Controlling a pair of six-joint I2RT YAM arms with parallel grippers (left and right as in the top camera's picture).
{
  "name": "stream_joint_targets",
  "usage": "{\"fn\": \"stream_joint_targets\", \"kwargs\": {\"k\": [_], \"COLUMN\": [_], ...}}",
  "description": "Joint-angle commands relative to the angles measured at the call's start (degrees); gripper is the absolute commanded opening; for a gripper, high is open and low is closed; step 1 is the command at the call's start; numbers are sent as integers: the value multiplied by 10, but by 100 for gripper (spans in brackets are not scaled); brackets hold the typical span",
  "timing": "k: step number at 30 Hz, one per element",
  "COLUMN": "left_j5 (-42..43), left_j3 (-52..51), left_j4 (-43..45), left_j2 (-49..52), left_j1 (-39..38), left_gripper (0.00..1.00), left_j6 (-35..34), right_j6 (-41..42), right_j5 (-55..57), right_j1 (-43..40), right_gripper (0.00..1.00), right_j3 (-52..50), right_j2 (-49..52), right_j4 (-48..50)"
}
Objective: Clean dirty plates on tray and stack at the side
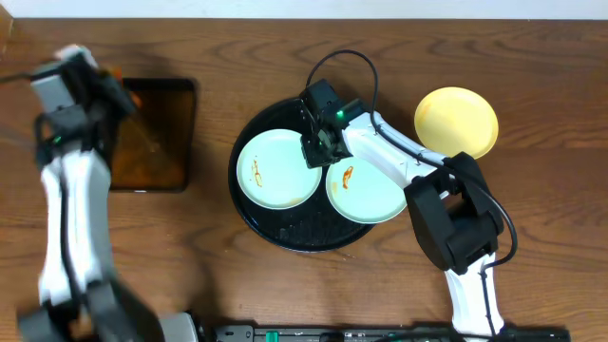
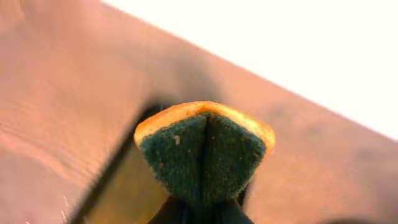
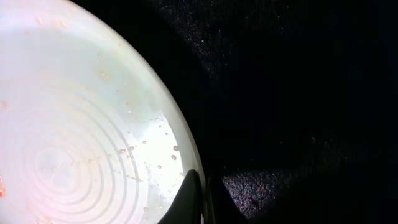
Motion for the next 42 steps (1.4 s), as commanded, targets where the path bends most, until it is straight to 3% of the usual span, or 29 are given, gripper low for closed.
{"fn": "stream_joint_targets", "kwargs": {"k": [1, 6, 10, 15, 21, 24, 29, 31, 35, 42], "left_j5": [5, -12, -82, -82, -78, -3, 101, 107, 107, 105], "left_j3": [28, 9, -22, -22, -21, -21, -22, -22, -29, -35], "left_j4": [-2, -5, 4, -50, -42, -42, -93, -152, -228, -237], "left_j2": [-109, -101, 16, 116, 29, -51, -112, -109, -67, 35], "left_j1": [-10, -14, -14, -15, -16, -16, -17, -31, -96, -238], "left_gripper": [8, 8, 7, 7, 8, 7, 8, 7, 8, 7], "left_j6": [5, 5, 6, 18, 13, 8, -58, -133, -207, -208], "right_j6": [-9, -9, -9, -9, -8, -8, -8, -8, -8, -8], "right_j5": [21, 21, 21, 21, 21, 21, 21, 21, 21, 21], "right_j1": [2, 2, 2, 2, 2, 2, 2, 2, 2, 2], "right_gripper": [1, 1, 1, 1, 1, 1, 1, 1, 1, 1], "right_j3": [5, 5, 5, 5, 5, 5, 5, 5, 5, 5], "right_j2": [-2, -2, -2, -2, -2, -2, -2, -2, -2, -2], "right_j4": [1, 1, 1, -5, 3, 3, 8, 7, 7, 7]}}
